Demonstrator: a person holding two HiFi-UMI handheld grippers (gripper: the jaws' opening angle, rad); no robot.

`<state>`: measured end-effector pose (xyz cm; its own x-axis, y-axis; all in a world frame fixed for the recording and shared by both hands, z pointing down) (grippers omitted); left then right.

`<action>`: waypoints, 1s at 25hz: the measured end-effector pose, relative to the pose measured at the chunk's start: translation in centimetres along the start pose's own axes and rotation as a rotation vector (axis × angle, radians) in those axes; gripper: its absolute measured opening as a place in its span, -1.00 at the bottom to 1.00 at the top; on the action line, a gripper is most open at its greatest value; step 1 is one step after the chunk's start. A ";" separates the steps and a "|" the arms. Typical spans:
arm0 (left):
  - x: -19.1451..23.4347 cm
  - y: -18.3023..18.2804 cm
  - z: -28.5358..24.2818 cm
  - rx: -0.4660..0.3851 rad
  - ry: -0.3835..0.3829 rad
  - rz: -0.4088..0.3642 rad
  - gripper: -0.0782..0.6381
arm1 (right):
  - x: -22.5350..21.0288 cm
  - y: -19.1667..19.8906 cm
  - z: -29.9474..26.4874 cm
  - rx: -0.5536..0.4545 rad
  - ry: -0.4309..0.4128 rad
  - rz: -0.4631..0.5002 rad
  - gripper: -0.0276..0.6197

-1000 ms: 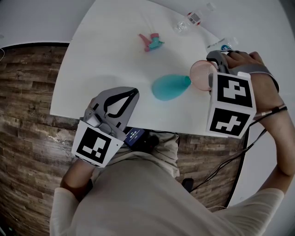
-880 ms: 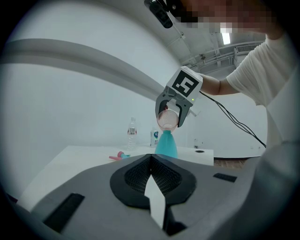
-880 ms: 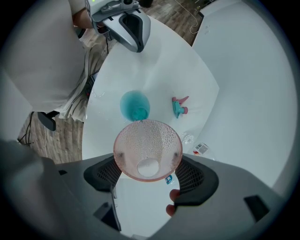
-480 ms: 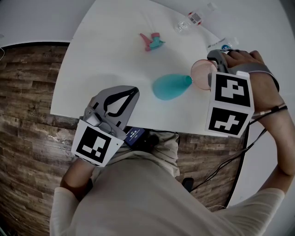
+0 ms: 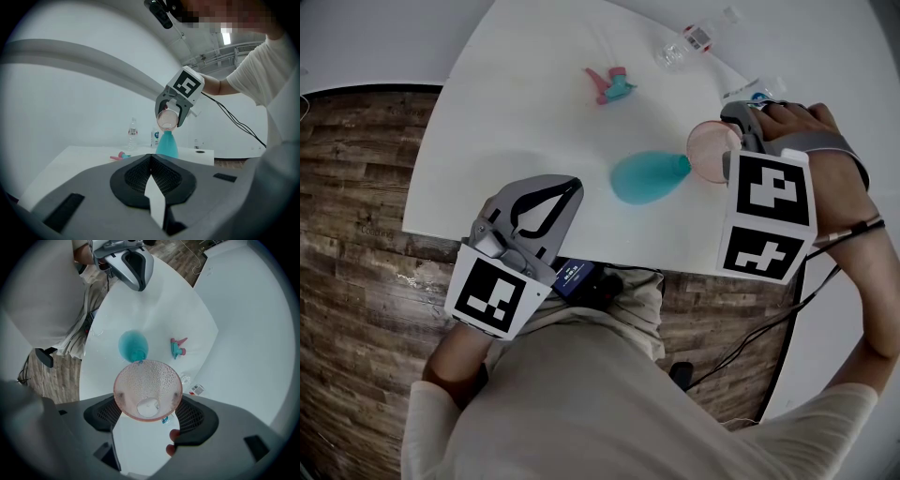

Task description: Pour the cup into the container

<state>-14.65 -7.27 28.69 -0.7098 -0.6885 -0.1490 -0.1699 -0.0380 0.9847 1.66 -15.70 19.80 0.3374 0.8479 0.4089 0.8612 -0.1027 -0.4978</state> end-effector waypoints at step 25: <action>0.1 0.2 0.2 -0.001 -0.004 0.004 -0.75 | 0.2 -0.3 0.2 0.062 0.075 0.032 0.21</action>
<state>-14.88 -7.19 28.84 -0.7132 -0.6859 -0.1450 -0.1660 -0.0357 0.9855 1.42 -15.45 19.86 0.3937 0.8033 0.4468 0.8250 -0.0944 -0.5572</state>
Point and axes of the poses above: the fingertips, and each gripper's own axes: z backward along the fingers, x to its left, y out of its underside, the point moved 5 cm from there along z, backward along the fingers, and after that the axes turned 11 degrees about -z, right-handed, at the moved point
